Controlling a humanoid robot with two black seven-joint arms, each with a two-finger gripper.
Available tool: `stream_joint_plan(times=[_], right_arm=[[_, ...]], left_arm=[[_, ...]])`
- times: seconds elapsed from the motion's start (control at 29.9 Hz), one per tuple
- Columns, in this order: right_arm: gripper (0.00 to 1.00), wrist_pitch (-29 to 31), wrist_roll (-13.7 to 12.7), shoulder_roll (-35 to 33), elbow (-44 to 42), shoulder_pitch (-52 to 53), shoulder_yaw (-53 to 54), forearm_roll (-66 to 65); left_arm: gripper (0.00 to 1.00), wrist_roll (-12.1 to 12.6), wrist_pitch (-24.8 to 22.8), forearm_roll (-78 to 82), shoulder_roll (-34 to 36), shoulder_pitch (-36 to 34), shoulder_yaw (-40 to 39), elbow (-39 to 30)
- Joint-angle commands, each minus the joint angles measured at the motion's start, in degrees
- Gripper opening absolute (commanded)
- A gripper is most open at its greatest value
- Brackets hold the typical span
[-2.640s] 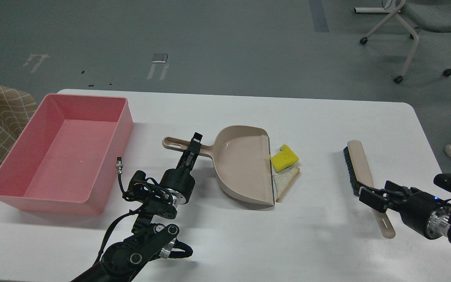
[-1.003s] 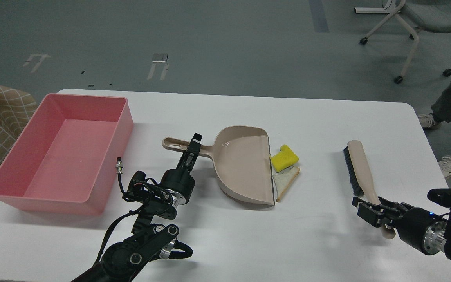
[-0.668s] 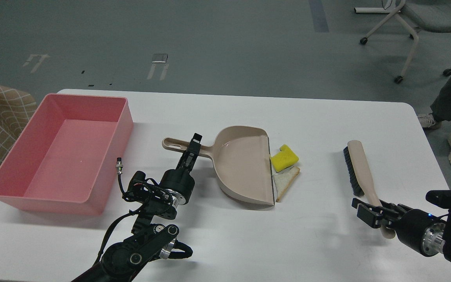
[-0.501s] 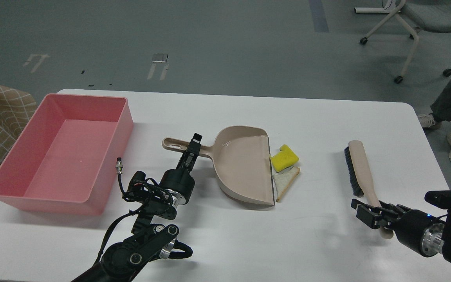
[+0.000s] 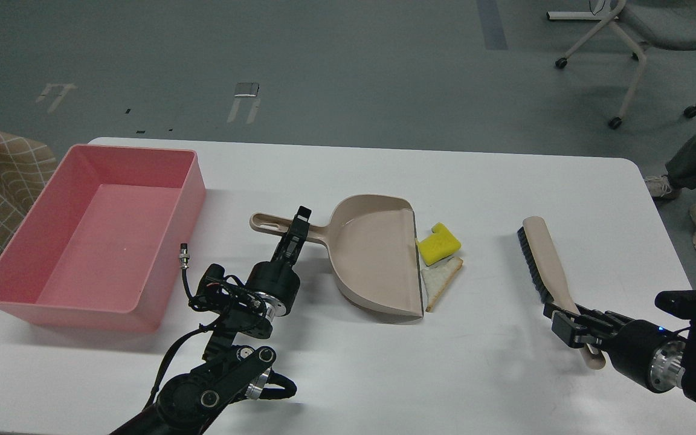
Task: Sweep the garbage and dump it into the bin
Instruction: 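Lift and turn the brush bristles toward the dustpan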
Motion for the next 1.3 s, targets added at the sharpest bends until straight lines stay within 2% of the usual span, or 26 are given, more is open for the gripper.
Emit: stream_joint_plan(times=[0.0, 0.27, 0.84, 1.27], right_arm=[[0.12, 0.0, 0.47, 0.0, 0.03, -0.3, 0.05, 0.0], [0.0, 0.0, 1.0, -0.61, 0.03, -0.39, 0.05, 0.0], [0.0, 0.0, 0.91, 1.23, 0.56, -0.39, 0.4, 0.0], [0.0, 0.0, 0.47, 5.98, 0.56, 1.28, 0.14, 0.0]], left_arm=[[0.18, -0.01, 0.0, 0.0, 0.0, 0.08, 0.0, 0.07], [0.18, -0.01, 0.0, -0.09, 0.0, -0.36, 0.0, 0.24], [0.18, -0.01, 0.0, 0.0, 0.0, -0.18, 0.0, 0.24], [0.18, -0.01, 0.0, 0.0, 0.0, -0.44, 0.0, 0.06]])
